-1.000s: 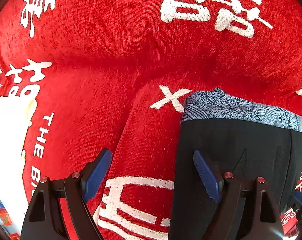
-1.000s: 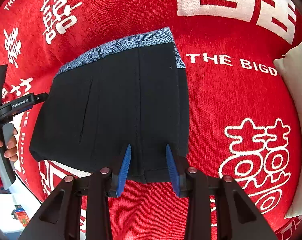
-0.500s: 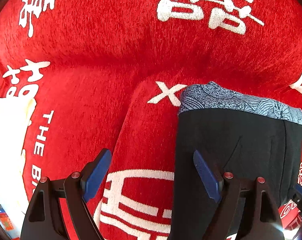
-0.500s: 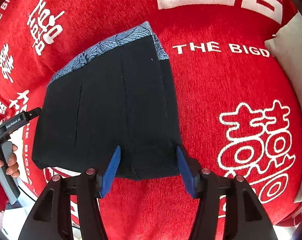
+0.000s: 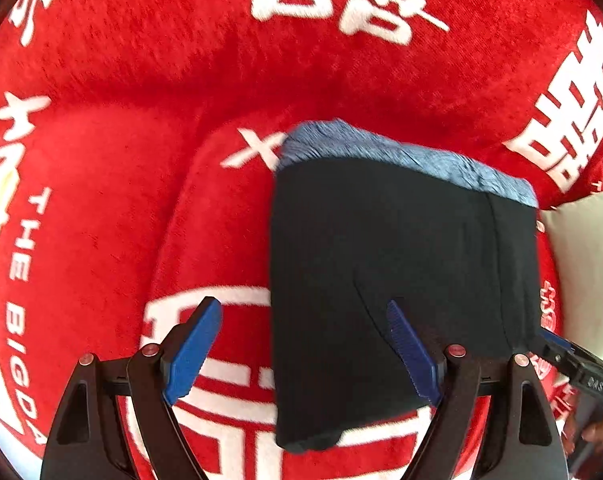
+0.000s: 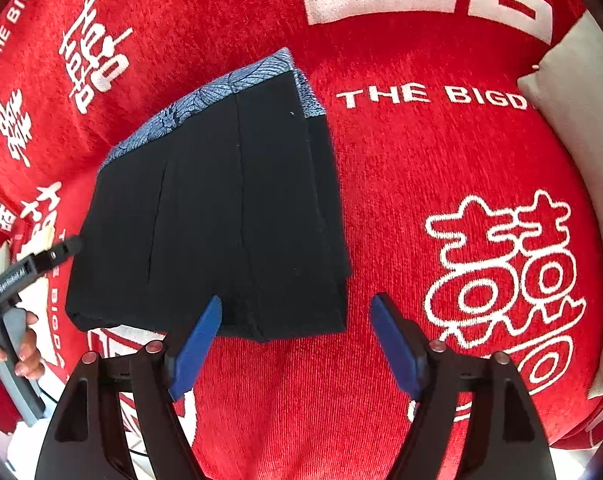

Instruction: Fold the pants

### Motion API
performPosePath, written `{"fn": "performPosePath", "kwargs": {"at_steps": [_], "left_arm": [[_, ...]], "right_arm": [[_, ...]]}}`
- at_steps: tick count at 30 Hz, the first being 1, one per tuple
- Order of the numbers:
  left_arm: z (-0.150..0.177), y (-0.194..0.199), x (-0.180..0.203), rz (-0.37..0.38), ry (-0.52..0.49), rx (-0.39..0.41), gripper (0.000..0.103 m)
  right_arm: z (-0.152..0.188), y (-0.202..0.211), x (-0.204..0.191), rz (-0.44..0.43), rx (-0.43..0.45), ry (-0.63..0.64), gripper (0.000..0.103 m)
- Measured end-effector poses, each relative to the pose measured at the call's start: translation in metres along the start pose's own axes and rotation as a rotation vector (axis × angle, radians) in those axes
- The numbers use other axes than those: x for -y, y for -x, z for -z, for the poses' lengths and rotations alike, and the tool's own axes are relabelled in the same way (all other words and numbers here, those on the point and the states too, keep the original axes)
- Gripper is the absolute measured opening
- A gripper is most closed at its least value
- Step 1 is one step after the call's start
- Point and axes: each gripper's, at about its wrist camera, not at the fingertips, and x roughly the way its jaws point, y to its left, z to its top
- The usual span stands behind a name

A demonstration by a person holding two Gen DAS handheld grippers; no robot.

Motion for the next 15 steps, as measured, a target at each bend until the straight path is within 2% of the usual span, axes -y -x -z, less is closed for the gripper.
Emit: {"fn": "performPosePath", "kwargs": {"at_steps": [4,10,15], "left_arm": [[0.0,-0.004,0.003,0.045,0.002,-0.038,0.085],[-0.01,-0.011,-0.011,0.163,0.097,-0.089,0.085],[-0.023,-0.016,-0.021,0.131,0.097,-0.103,0.085]], "right_arm": [[-0.004,0.005,0.016,-0.05,-0.002,-0.059,0.08],[-0.018,0.007,0.034,-0.131,-0.009,-0.135,0.08],[-0.028,0.003,0.036,-0.145,-0.003,-0.136,0.08]]}}
